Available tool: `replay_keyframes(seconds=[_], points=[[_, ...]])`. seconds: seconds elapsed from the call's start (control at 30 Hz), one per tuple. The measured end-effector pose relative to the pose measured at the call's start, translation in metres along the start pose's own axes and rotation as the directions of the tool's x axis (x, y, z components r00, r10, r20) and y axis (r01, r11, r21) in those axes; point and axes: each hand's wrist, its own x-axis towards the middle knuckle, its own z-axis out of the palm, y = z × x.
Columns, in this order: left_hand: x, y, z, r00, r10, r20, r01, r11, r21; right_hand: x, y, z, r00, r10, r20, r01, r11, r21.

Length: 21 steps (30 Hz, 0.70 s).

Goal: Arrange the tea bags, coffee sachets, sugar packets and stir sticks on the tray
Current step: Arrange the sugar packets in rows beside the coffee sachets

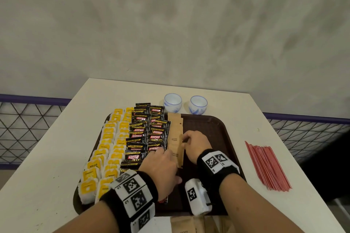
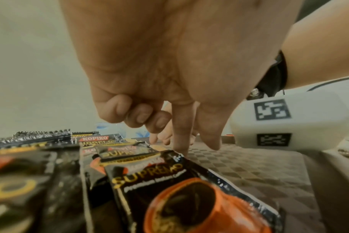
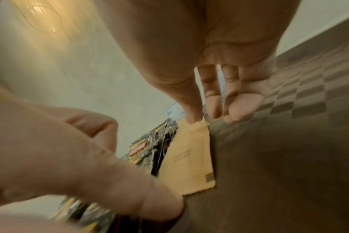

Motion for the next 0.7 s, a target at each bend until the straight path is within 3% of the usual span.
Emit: replay_keyframes(seconds=[0.3,0.7], points=[[-0.001,-0.004,0.003,0.998,0.050,-0.037,-0.049,0.997,0.052,0.021,-0.006,0.003,0.981,0.185,0.063,-0.183,0.982,-0.037],[0.001,-0.006,0.003,0.999,0.043,-0.001,-0.043,0.998,0.051,0.034,-0.003,0.003,0.980,0.173,0.098,-0.164,0.982,-0.095]])
